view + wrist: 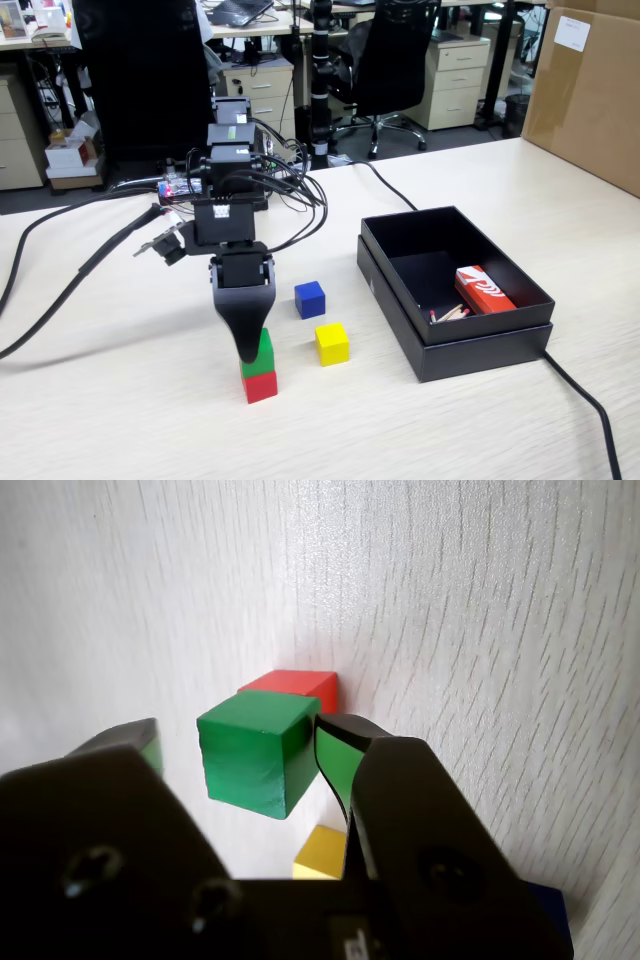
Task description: Put the green cube on top of the red cube
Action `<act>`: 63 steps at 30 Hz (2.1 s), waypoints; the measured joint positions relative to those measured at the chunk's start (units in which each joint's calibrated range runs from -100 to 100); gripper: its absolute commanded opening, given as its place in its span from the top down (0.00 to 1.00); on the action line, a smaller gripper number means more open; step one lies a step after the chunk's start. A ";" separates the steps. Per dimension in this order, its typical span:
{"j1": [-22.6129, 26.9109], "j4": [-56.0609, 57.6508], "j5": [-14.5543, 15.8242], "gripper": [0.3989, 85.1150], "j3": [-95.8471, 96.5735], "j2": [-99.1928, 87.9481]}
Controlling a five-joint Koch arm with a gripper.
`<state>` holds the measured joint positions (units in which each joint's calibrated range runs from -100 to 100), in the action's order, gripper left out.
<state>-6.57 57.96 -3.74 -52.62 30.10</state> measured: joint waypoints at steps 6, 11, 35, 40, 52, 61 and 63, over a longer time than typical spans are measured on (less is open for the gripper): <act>0.05 -0.08 0.00 0.43 0.00 0.00; 0.10 0.00 0.00 0.42 6.48 -5.70; 4.84 -20.75 2.74 0.42 89.55 -91.39; 6.79 -24.70 5.08 0.42 102.33 -102.52; 9.52 -43.59 6.59 0.42 129.44 -116.25; 10.11 -54.59 6.59 0.42 140.12 -120.52; 10.01 -54.67 6.64 0.42 140.76 -120.52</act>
<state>3.44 3.29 2.91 88.13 -90.42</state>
